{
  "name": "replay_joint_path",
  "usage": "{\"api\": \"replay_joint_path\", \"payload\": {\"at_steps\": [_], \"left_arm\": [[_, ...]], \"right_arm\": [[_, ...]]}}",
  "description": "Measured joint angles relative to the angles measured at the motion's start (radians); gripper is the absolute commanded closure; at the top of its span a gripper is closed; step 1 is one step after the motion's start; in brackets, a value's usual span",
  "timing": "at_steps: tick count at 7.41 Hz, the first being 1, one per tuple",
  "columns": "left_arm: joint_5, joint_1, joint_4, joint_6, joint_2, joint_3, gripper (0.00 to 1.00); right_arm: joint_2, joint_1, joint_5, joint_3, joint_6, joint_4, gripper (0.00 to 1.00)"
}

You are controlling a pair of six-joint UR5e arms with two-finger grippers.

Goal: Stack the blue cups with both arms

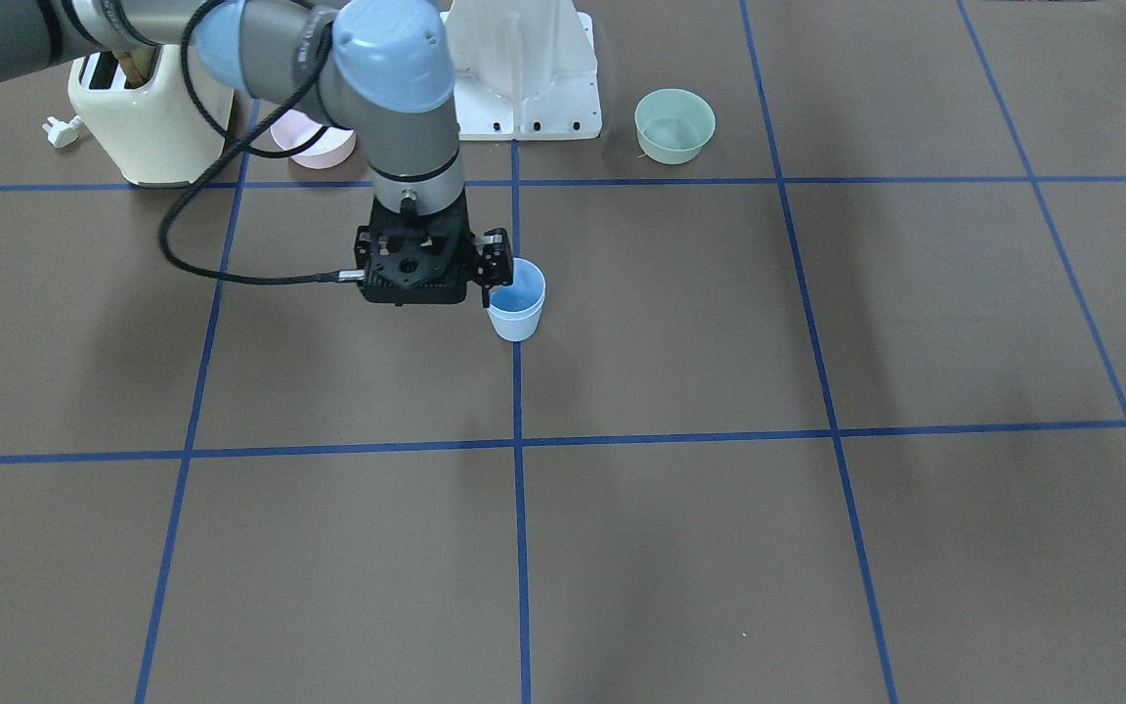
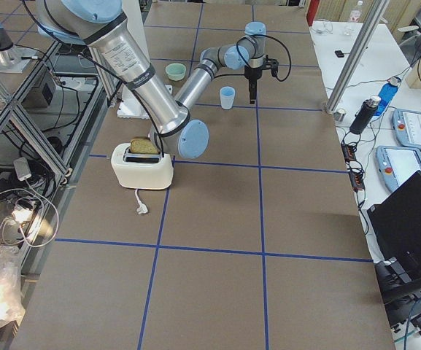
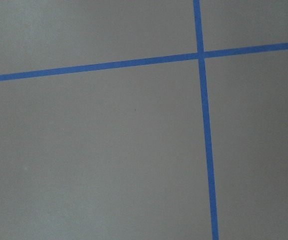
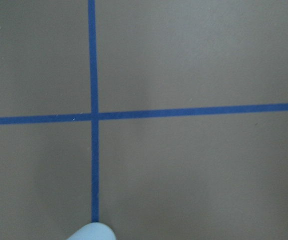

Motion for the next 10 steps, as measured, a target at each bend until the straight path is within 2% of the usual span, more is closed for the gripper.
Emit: {"api": "replay_joint_path", "payload": {"at_steps": [2,5,7,10], "left_arm": [[-0.013,0.001,-0.002,-0.008,0.001,0.001,0.01],[-0.020,0.002,-0.006,-0.008,-0.001,0.001,0.01],[-0.014,0.001,-0.007,-0.006,0.004,-0.002,0.01],[-0.010,0.000,-0.053,-0.004,0.008,0.001,0.01]], "right_arm": [[-0.117,0.187,0.097,-0.021,-0.324,0.001,0.00],[-0.325,0.439,0.194,-0.067,-0.779,0.001,0.00],[-0.477,0.570,0.217,-0.078,-0.912,0.003,0.00],[-0.627,0.679,0.213,-0.074,-0.928,0.009,0.00]]}}
